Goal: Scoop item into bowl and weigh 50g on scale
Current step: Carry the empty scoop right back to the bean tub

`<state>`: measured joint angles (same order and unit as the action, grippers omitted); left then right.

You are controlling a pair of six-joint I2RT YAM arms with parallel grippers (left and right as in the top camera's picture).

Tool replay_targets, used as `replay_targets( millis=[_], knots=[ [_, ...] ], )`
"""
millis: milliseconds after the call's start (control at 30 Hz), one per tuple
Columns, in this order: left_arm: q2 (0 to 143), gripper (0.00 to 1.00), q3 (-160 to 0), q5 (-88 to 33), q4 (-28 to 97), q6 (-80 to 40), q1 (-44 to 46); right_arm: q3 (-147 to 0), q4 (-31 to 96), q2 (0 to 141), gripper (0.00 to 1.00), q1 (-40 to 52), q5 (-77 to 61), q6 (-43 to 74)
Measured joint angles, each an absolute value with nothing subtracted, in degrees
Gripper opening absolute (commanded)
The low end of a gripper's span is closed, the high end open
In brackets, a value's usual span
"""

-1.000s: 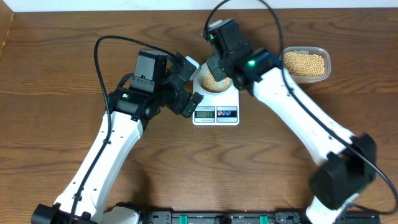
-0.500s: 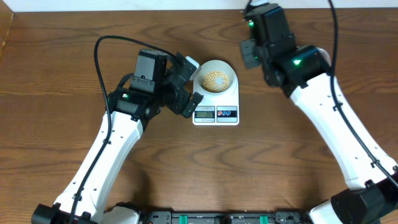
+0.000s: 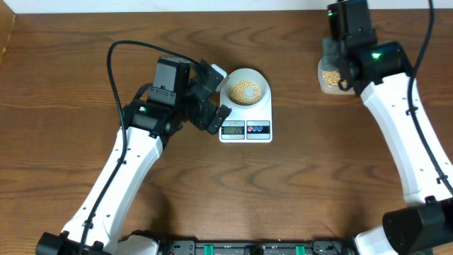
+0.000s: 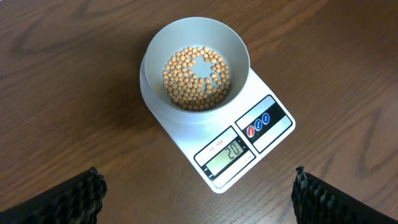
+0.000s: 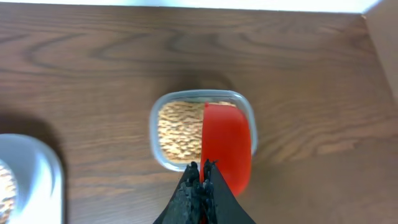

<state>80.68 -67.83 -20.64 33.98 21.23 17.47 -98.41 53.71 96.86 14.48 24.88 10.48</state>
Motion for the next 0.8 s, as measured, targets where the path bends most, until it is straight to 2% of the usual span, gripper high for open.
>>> replay_targets(
  millis=[333, 800],
  knots=[
    [80.68, 0.98, -67.83, -20.64, 33.98, 21.23, 17.47, -96.77, 54.87, 101.91, 0.01, 10.81, 25.56, 12.05],
    [80.68, 0.98, -67.83, -20.64, 33.98, 21.23, 17.47, -96.16, 51.57, 113.21, 0.01, 10.13, 26.81, 13.15]
  ],
)
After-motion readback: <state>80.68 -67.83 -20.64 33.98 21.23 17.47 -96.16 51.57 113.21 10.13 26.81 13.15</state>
